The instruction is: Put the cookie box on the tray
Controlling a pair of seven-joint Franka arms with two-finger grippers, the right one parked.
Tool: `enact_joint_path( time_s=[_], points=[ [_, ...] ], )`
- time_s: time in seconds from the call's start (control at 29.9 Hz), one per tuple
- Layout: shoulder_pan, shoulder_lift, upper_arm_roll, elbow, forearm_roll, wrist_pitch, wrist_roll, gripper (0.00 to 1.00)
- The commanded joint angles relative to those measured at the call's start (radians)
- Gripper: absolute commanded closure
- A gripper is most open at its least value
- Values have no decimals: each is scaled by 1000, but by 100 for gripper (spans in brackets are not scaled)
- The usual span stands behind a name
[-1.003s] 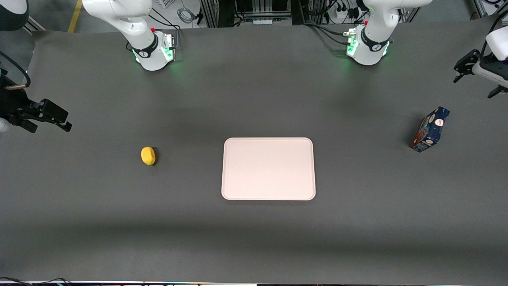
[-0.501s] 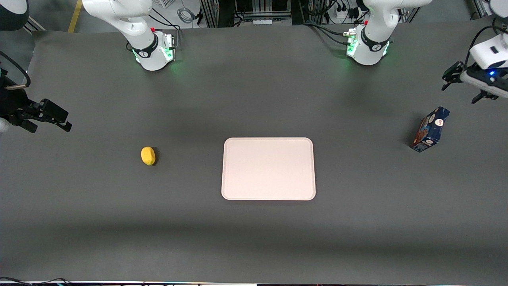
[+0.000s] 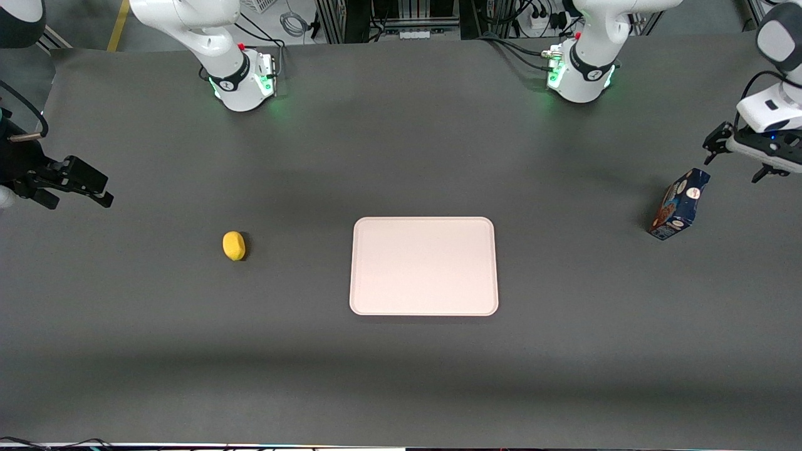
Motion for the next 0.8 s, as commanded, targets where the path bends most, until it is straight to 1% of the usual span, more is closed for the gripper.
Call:
enact_joint_path(
  time_s=[0.0,0.1,0.3,0.77],
  points=[
    [3,40,3,-4,12,33,12,0],
    [3,55,6,-16,10,51,12,0],
    [3,83,15,-54,10,142,12,0],
    [3,118,20,-74,-8,150,12,0]
  ],
)
